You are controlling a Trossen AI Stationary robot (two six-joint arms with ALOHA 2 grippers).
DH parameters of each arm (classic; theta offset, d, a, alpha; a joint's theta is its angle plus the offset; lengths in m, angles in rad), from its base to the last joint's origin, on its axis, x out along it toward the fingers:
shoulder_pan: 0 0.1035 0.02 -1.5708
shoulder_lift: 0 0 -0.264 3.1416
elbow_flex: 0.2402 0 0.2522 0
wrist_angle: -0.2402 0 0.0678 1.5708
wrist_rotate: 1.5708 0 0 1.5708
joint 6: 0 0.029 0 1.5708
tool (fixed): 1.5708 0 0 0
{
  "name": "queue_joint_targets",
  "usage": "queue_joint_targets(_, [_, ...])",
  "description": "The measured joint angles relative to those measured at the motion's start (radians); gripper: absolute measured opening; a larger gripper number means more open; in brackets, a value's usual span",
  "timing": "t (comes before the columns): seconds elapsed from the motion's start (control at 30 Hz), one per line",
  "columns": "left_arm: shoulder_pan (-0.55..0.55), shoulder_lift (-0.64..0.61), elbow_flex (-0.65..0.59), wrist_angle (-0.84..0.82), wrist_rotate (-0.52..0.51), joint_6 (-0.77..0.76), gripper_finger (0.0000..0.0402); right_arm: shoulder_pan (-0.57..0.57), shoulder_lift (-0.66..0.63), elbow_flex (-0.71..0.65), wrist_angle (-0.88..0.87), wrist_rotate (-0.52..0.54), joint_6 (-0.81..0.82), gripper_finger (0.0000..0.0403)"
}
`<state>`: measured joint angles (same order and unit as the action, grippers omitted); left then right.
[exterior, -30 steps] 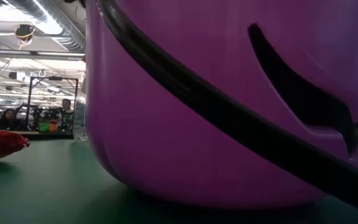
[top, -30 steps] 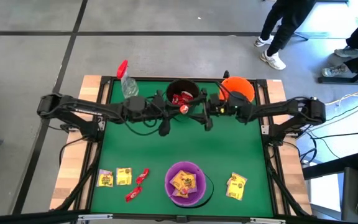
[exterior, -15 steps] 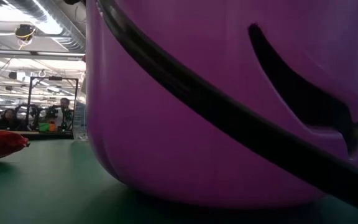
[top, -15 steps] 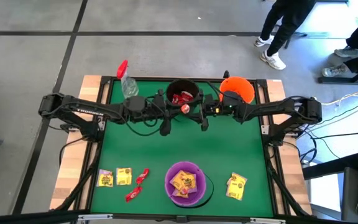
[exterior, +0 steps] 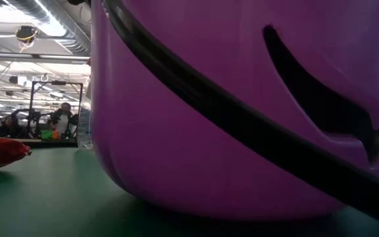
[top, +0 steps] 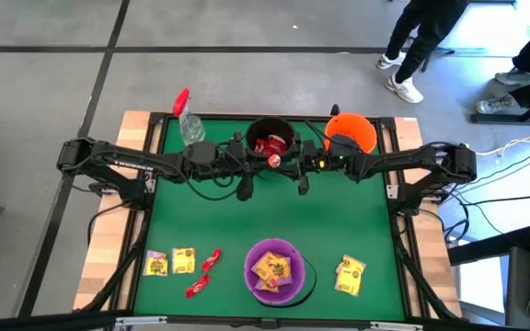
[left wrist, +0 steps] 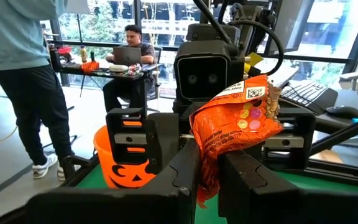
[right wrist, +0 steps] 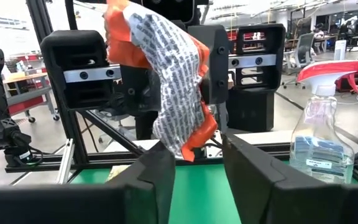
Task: Organize candy in baskets
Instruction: Put the orange candy pack into the orange bucket
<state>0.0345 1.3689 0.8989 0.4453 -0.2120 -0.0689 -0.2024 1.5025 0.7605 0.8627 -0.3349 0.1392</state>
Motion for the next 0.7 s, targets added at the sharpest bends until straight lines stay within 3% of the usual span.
queue_joint_targets(0.37, [0.000, 0.000, 0.000, -0.007, -0.008, 0.000, 0.0037, -0.001, 0.000, 0.000, 0.000, -0.044, -0.020, 0.0013])
queue_joint_targets(0.5, [0.000, 0.000, 0.000, -0.007, -0.014, 0.000, 0.0043, -0.001, 0.000, 0.000, 0.000, -0.043, -0.019, 0.0009])
queue_joint_targets(0.7, [-0.001, -0.001, 0.000, -0.011, -0.014, 0.017, 0.0099, -0.001, 0.000, 0.000, 0.000, -0.043, -0.018, 0.0004])
